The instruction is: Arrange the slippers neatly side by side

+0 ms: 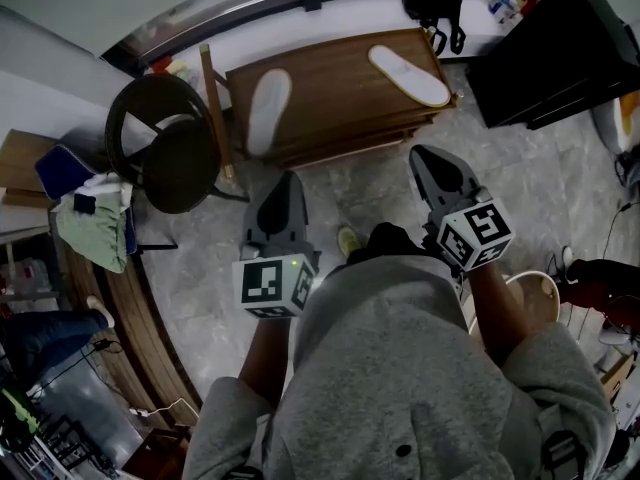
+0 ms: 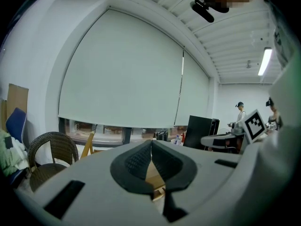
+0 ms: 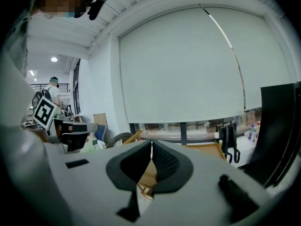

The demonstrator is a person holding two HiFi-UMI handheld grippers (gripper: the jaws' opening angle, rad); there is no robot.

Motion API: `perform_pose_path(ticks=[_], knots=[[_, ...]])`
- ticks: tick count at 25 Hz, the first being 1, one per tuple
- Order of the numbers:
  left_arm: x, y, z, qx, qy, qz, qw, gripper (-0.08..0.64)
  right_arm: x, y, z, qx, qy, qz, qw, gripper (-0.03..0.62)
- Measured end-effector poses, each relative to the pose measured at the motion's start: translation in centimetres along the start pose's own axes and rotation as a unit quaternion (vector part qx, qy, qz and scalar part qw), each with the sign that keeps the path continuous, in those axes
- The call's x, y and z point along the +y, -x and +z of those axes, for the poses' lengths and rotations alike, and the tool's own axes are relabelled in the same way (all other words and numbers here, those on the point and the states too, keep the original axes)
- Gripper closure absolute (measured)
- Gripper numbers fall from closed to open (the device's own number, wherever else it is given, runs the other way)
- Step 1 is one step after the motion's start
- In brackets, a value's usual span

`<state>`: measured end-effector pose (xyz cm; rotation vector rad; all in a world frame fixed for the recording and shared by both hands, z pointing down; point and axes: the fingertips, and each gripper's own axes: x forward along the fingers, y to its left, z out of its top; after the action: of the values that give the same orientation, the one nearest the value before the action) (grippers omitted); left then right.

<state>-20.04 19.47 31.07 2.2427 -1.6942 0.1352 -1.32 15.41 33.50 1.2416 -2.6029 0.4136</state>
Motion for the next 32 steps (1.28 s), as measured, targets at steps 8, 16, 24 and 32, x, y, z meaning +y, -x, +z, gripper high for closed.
perform_pose_path(ticks=[8, 16, 24, 32], knots=[[0.2, 1.1, -0.6, 0.0, 0.014, 0.001, 0.9999, 0.545, 0.8, 0.3, -0.1, 0.005, 0.011, 0.001, 1.0, 0.563], [0.6, 1.3, -0.3, -0.001, 0.013, -0.003, 0.9999, 0.545, 1.3, 0.0, 0.1, 0.009, 0.016, 0.002, 1.0, 0.563], [0.7, 0.9, -0.1, -0.002, 0.028, -0.002, 0.9996, 0.545, 1.1, -0.3, 0.4, 0.008, 0.02, 0.004, 1.0, 0.563], [1.4, -0.1, 0.0, 0.002, 0.018, -0.001, 0.9998, 0.545, 1.0, -1.8, 1.0, 0.007, 0.024, 0.015, 1.0, 0.563]])
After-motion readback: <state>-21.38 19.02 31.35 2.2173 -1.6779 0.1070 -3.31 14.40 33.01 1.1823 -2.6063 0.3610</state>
